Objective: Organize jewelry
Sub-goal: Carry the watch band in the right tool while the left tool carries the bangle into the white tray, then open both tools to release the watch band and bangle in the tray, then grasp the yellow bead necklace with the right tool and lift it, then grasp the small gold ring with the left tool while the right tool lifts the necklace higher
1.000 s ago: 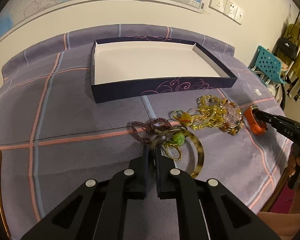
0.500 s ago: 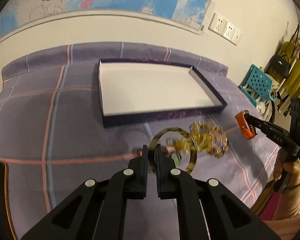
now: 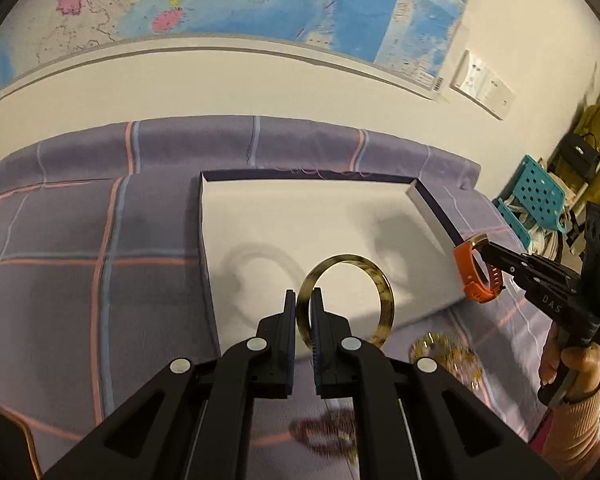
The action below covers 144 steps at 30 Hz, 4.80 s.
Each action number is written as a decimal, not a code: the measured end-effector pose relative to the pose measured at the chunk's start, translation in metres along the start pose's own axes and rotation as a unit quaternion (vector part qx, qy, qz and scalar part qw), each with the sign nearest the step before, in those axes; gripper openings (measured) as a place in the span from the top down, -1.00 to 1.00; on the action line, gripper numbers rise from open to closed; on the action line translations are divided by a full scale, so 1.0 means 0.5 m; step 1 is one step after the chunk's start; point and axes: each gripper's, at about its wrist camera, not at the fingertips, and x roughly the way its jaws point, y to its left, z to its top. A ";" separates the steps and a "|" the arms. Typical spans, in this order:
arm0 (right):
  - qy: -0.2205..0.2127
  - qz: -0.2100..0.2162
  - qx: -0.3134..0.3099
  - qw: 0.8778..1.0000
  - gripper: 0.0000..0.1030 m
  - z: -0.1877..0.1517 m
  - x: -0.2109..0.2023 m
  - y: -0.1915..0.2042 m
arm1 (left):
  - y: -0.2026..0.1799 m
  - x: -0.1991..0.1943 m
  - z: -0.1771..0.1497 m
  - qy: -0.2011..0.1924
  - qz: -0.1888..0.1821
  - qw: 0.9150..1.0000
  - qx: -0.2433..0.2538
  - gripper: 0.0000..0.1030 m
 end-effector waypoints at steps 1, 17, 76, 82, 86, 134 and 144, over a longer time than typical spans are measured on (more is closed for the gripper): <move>0.002 -0.002 -0.005 1.000 0.89 0.013 0.013 0.004 | 0.002 0.009 0.010 0.001 0.001 1.000 -0.001 0.89; 0.039 -0.034 -0.013 0.999 0.89 0.116 0.192 0.010 | 0.022 0.139 0.120 0.027 0.014 1.000 -0.006 0.89; 0.087 0.078 -0.047 0.992 0.49 -0.129 -0.013 0.093 | -0.065 0.003 -0.087 -0.012 -0.038 0.995 0.094 -0.02; 0.097 0.084 -0.049 0.991 0.88 -0.164 -0.029 0.096 | -0.088 0.011 -0.127 0.005 -0.061 0.993 0.101 -0.05; 0.107 0.077 -0.060 0.990 0.89 -0.181 -0.049 0.096 | -0.097 0.017 -0.141 0.011 -0.075 0.992 0.101 -0.05; -0.073 0.108 -0.061 0.990 0.90 0.015 -0.196 0.119 | -0.035 -0.018 -0.193 0.017 -0.060 0.995 0.079 -0.06; -0.125 0.101 -0.063 0.985 0.90 0.055 -0.260 0.119 | -0.032 -0.036 -0.219 0.014 -0.063 0.993 0.099 -0.06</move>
